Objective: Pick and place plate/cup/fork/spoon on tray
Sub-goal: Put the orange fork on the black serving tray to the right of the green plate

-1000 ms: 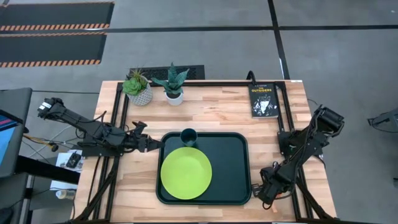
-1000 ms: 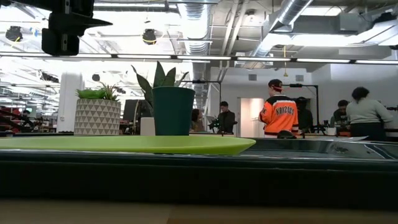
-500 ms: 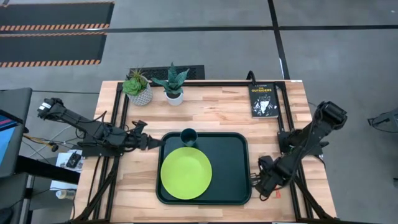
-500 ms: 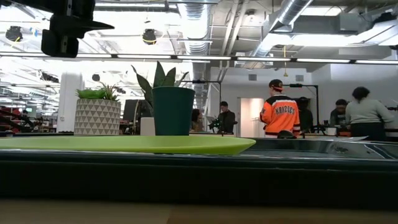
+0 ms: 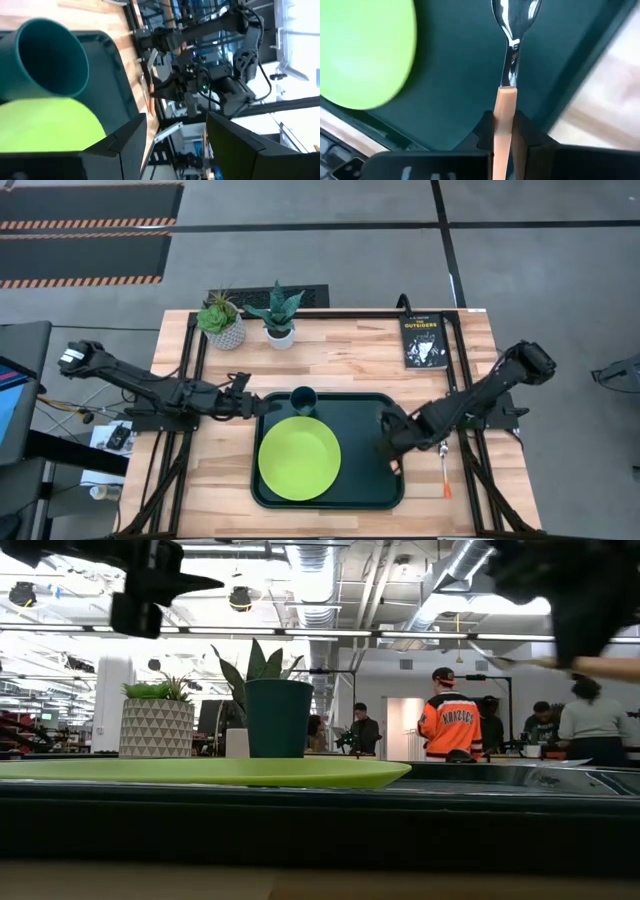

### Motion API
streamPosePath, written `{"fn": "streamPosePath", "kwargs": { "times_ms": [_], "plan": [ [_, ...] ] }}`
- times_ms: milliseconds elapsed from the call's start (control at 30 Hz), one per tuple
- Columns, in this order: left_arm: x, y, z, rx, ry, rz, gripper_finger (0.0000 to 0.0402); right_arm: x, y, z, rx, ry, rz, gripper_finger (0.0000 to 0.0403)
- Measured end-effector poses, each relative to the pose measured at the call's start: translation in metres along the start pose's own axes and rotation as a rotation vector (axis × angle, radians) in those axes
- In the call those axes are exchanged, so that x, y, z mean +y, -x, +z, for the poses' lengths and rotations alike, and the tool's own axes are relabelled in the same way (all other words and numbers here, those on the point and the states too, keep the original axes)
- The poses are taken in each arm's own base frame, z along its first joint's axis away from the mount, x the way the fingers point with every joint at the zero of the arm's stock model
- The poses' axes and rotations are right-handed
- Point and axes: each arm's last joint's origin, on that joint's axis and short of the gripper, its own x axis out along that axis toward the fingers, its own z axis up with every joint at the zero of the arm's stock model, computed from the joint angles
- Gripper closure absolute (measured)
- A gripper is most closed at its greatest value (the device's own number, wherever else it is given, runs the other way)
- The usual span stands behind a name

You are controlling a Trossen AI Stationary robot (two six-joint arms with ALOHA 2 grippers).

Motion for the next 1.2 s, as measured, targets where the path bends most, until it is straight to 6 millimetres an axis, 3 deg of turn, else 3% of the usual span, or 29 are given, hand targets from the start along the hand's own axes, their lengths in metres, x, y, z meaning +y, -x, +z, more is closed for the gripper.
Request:
{"fn": "streamPosePath", "kwargs": {
  "times_ms": [167,500,967,1200],
  "plan": [
    [0.004,-0.017,0.005,-0.025,0.008,0.002,0.0209,0.008,0.006,0.020,-0.036,0.060,0.028,0.0365],
    [-0.016,-0.071,0.029,0.039,-0.153,0.135,0.0209,0.015,0.015,0.040,-0.064,0.155,0.061,0.0364],
    [-0.037,-0.163,0.065,0.218,-0.249,0.098,0.0209,0.015,0.015,0.041,-0.092,0.223,0.049,0.0363],
    [-0.035,-0.186,0.067,0.288,-0.232,0.103,0.0209,0.013,0.015,0.040,-0.097,0.231,0.032,0.0363]
  ]
}}
